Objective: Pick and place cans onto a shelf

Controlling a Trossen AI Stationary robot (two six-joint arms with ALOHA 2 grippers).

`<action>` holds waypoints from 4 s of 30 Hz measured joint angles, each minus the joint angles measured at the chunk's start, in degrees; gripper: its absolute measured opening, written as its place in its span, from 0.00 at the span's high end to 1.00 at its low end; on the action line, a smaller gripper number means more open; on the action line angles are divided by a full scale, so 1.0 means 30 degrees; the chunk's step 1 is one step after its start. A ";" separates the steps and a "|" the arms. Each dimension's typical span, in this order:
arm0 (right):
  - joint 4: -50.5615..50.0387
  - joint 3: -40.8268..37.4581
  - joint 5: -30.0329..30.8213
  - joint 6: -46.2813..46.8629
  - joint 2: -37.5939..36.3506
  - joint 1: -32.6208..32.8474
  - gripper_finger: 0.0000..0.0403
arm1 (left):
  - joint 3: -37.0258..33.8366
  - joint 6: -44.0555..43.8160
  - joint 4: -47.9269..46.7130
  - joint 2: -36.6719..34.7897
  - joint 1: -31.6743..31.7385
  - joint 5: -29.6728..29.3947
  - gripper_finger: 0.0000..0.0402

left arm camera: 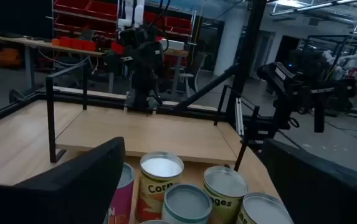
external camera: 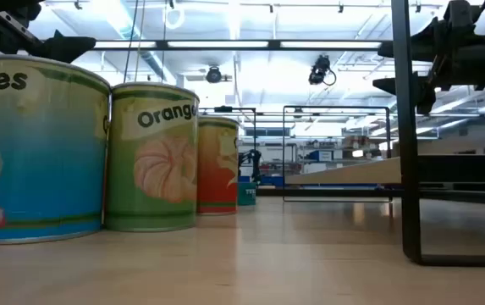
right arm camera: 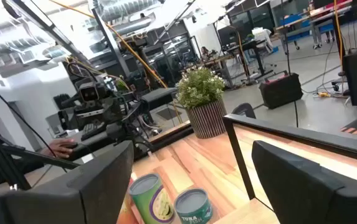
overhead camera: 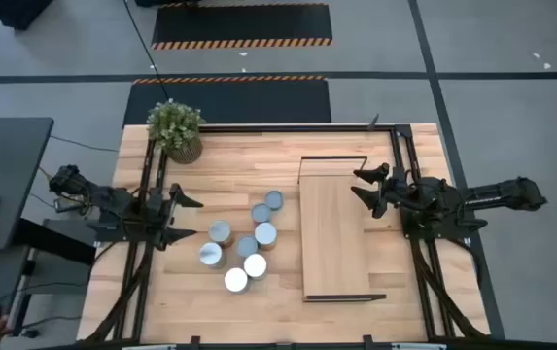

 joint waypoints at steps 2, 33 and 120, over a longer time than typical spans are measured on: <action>-0.0001 0.0007 0.0000 0.0003 0.0000 -0.0005 0.17 | 0.0003 0.0000 0.0000 0.0000 0.0000 0.0007 0.04; -0.0003 0.0005 0.0000 -0.0004 0.0000 -0.0007 0.17 | 0.0000 0.0000 0.0000 -0.0006 -0.0006 0.0001 0.04; -1.2672 2.3805 -0.8151 -1.2475 2.7571 0.1049 0.04 | -0.0168 0.5464 1.1883 0.8051 0.0016 -0.4306 0.04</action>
